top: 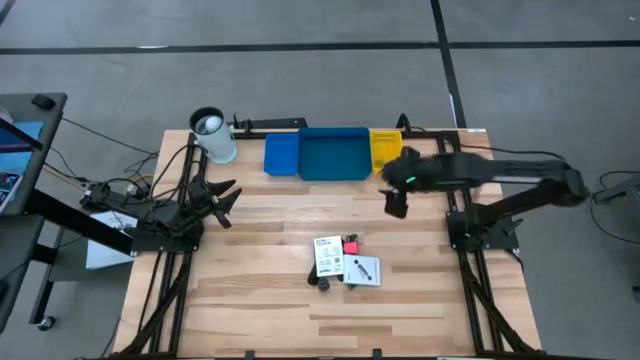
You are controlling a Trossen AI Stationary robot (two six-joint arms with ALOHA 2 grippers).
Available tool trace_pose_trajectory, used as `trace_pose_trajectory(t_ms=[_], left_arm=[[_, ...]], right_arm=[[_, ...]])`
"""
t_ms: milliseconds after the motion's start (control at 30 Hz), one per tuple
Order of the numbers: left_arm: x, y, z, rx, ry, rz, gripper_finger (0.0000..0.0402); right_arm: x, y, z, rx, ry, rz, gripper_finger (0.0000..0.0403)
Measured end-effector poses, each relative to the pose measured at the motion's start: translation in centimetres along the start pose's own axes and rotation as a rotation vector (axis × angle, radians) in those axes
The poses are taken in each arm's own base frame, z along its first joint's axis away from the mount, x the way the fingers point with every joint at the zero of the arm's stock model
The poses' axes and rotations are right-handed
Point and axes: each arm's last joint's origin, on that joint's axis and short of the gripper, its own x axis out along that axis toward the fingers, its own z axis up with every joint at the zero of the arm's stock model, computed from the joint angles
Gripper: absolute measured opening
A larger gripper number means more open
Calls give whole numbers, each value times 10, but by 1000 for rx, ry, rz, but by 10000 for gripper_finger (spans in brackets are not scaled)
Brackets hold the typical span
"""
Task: Pick and place items into bin
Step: Put the pink charger adapter into the yellow basket
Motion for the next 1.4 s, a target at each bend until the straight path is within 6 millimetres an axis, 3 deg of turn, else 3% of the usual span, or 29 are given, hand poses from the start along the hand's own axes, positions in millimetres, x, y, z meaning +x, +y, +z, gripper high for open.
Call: trace_pose_trajectory(t_ms=[167, 267, 367, 533, 767, 1067, 1400], left_arm=[[0, 0, 0, 0, 0, 0, 171], [0, 0, 0, 0, 0, 0, 171], [0, 0, 0, 0, 0, 0, 171], [0, 0, 0, 1, 0, 0, 171], [0, 0, 0, 0, 0, 0, 171], [0, 0, 0, 0, 0, 0, 171], [0, 0, 0, 1, 0, 0, 171]], right_arm=[[-29, -13, -7, 116, -521, 149, 248], [-28, -14, -27, 160, -630, 181, 248], [-23, -12, -44, 210, -619, 203, 248], [-19, -6, -56, 251, -550, 245, 248], [-3, 7, -74, 43, -310, 256, 248], [25, 26, -74, -182, -179, 330, 248], [56, 40, -70, -183, -154, 563, 248]])
